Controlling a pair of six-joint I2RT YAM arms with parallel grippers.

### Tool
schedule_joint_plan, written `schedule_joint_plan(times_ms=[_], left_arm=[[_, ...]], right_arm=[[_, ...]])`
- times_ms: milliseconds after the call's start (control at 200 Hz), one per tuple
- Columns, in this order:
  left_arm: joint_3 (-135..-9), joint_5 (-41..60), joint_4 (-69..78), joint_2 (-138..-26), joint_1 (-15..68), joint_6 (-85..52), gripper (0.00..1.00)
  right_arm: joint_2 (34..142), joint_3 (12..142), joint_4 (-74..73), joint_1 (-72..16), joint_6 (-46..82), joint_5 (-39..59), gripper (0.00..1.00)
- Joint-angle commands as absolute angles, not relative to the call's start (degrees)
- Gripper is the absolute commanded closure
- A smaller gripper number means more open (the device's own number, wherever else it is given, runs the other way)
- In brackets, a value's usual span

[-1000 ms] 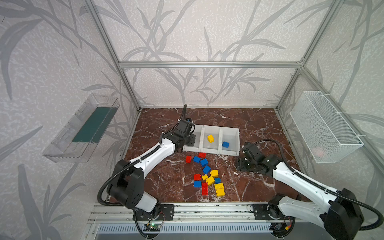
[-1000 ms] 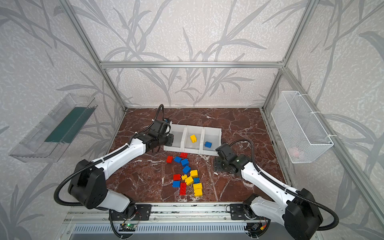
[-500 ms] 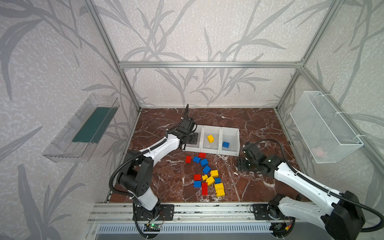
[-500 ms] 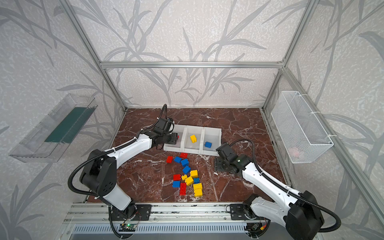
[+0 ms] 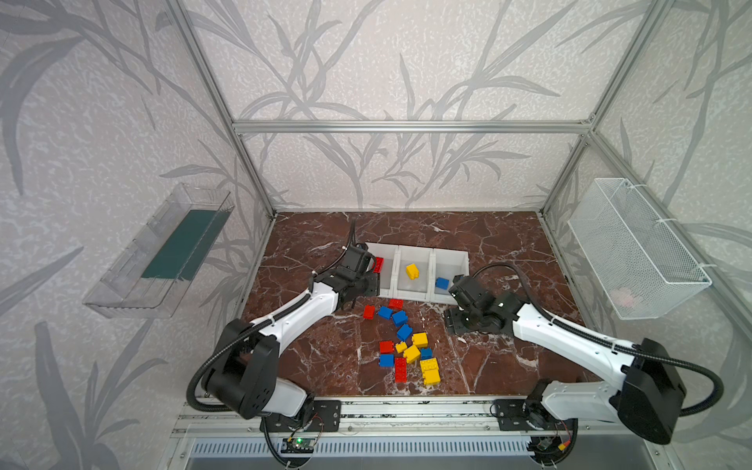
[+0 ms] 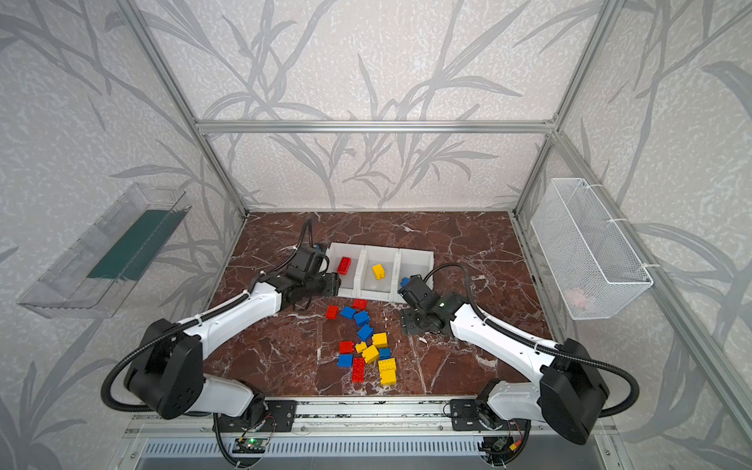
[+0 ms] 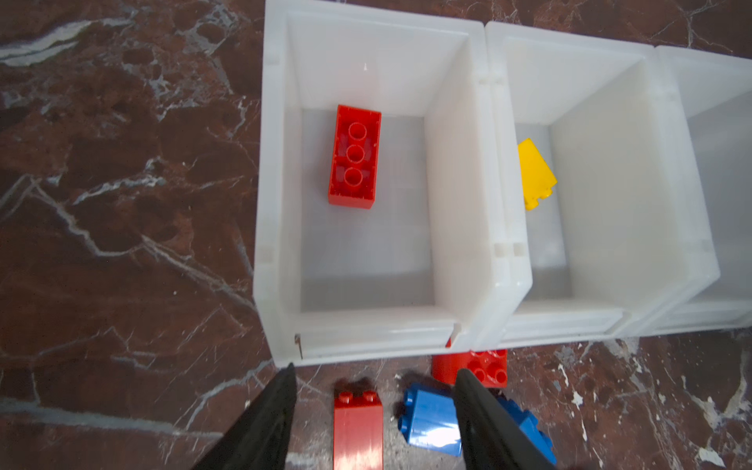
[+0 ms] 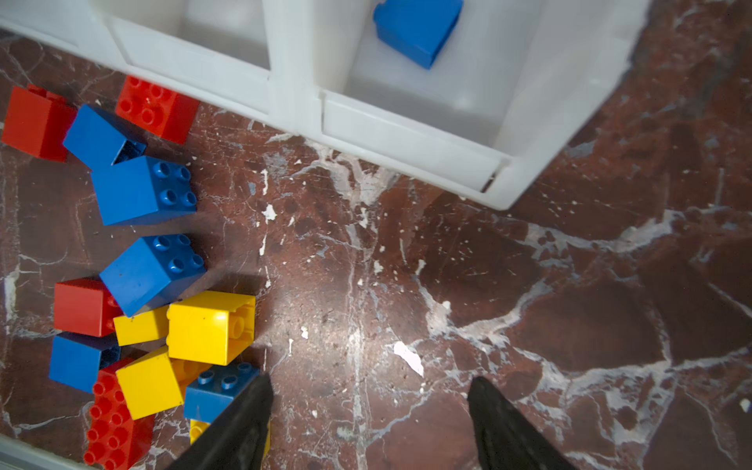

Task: Sort the legos into containers by color
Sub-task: 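Grasp a yellow brick with the right gripper while the left gripper withdraws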

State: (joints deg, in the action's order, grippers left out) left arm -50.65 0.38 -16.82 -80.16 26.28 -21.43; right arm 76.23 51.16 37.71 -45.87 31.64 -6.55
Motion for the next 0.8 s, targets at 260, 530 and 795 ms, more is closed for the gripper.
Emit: schedule_joint_plan(times_ms=[260,530,795], left_arm=[[-38.13,-0.99,-16.9,-64.32,26.08,-25.45,0.34],[-33.4,-0.37,-16.27,-58.28,26.02,-27.28,0.33],[-33.06,0.44,-15.92,-58.27,26.04,-27.48,0.33]], right_arm=[[89.67,61.57,38.85,-56.32,33.75,-7.6,0.24],[95.13,65.43,40.96,-58.18,35.9,-8.62,0.24],[97.47,66.68,40.62,-58.18,36.04,-6.93,0.24]])
